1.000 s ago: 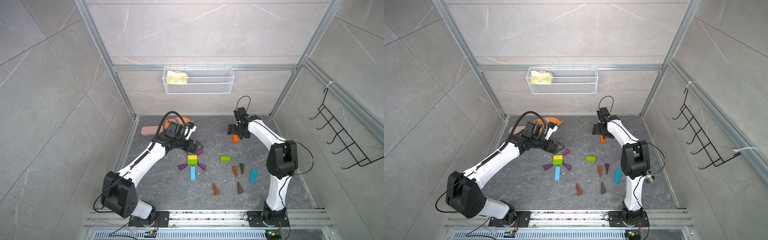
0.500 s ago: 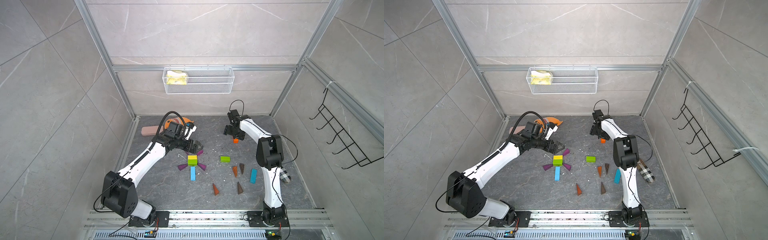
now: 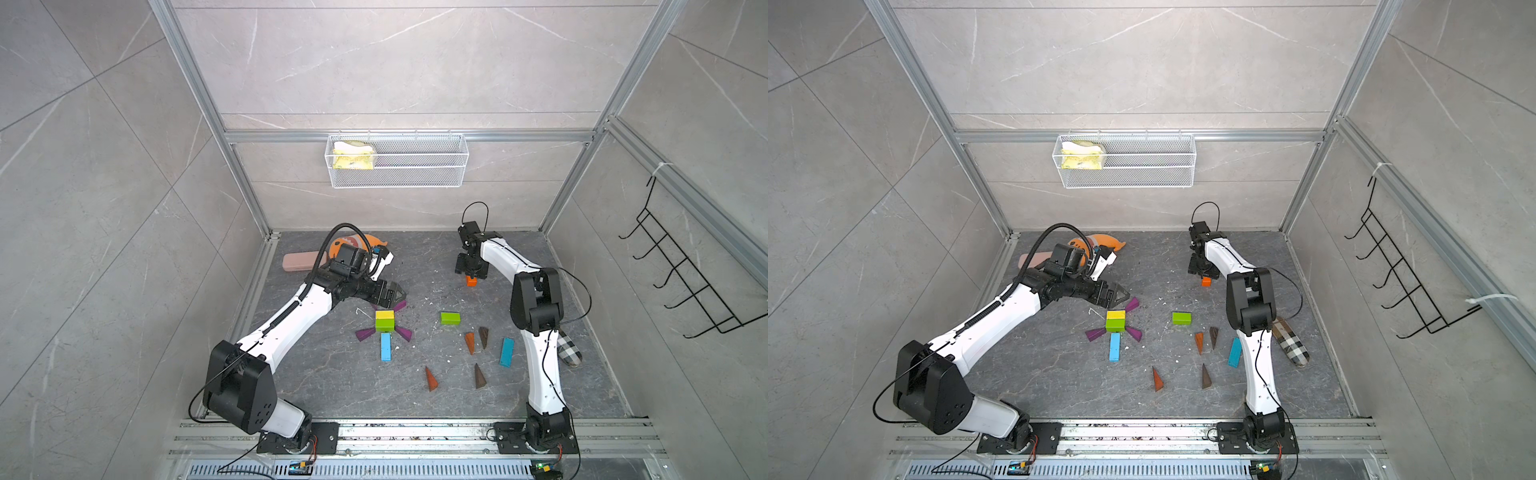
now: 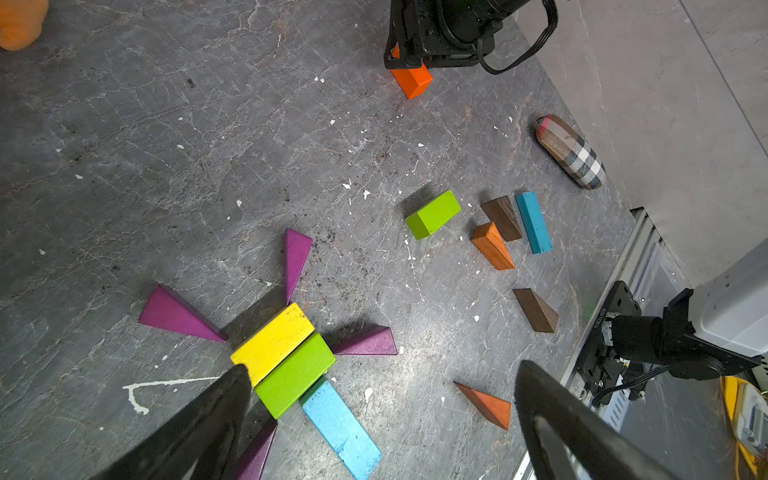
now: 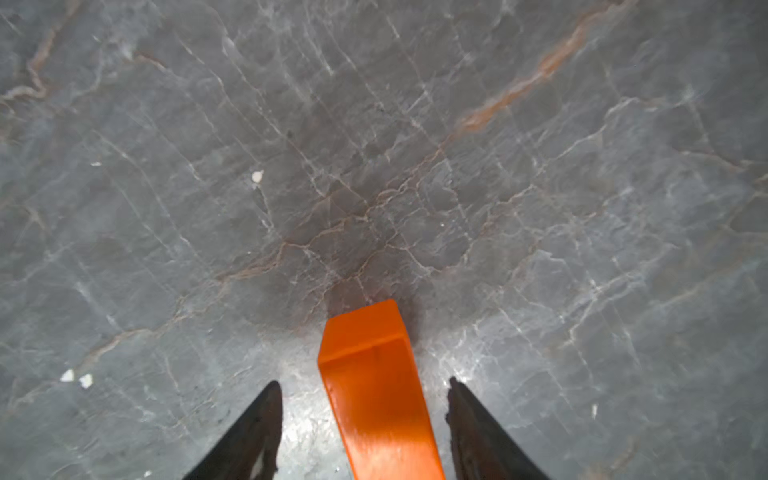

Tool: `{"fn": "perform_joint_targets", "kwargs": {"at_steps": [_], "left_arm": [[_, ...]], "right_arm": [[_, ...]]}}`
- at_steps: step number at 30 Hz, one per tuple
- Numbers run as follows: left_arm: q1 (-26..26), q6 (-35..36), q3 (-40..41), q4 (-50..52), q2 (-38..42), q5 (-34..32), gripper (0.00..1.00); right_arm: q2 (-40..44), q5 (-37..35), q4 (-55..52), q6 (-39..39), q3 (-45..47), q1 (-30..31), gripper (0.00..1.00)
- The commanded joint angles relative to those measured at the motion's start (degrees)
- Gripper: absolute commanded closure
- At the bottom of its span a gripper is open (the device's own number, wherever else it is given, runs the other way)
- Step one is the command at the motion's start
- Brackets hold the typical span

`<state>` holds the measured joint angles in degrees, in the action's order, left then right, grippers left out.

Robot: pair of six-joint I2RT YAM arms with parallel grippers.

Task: Assemble a small pinwheel with building blocks
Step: Pick up the building block from the center of the board, then place the building block at the center of the board.

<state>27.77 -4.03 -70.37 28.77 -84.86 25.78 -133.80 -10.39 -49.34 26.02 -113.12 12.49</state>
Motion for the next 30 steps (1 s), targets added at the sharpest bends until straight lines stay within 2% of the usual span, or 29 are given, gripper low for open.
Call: {"fn": "perform_joint_targets", "kwargs": {"at_steps": [1,2,5,11,15,19,23,27,30], "left_arm": [[0.11,1.45,-1.96,1.02,-1.01,0.69,0.0],[0.17,1.56,-2.01,1.09,-1.09,0.66,0.0],[0.15,1.57,-2.05,1.19,-1.18,0.56,0.0],[0.17,1.57,-2.13,1.3,-0.57,0.54,0.0],[0.14,1.42,-2.02,1.3,0.09,0.62,0.0],[0.25,1.05,-2.05,1.2,1.19,0.78,0.0],[0.2,1.51,-1.58,1.11,3.45,-0.3,0.0],[0.22,2.69,-1.22,1.84,7.06,-3.09,0.0],[0.25,2.82,-0.71,3.36,10.0,-4.66,0.0]], "right_arm": [[-0.49,0.8,0.8,-2.61,0.85,-0.1,0.38],[-0.34,1.14,1.23,-2.87,1.38,-0.1,0.42],[0.42,1.72,2.16,-3.44,2.95,-0.11,0.69],[2.49,3.76,5.27,-6.74,7.08,-0.27,0.81],[7.31,10.17,9.66,-11.64,13.06,-0.18,0.83],[18.05,15.21,15.37,-18.98,23.54,0.57,0.83],[28.33,19.68,16.61,-26.16,32.52,2.05,0.85],[37.45,18.81,15.81,-30.15,39.23,5.95,0.86],[41.15,18.4,12.64,-32.64,41.28,10.31,0.86]]}}
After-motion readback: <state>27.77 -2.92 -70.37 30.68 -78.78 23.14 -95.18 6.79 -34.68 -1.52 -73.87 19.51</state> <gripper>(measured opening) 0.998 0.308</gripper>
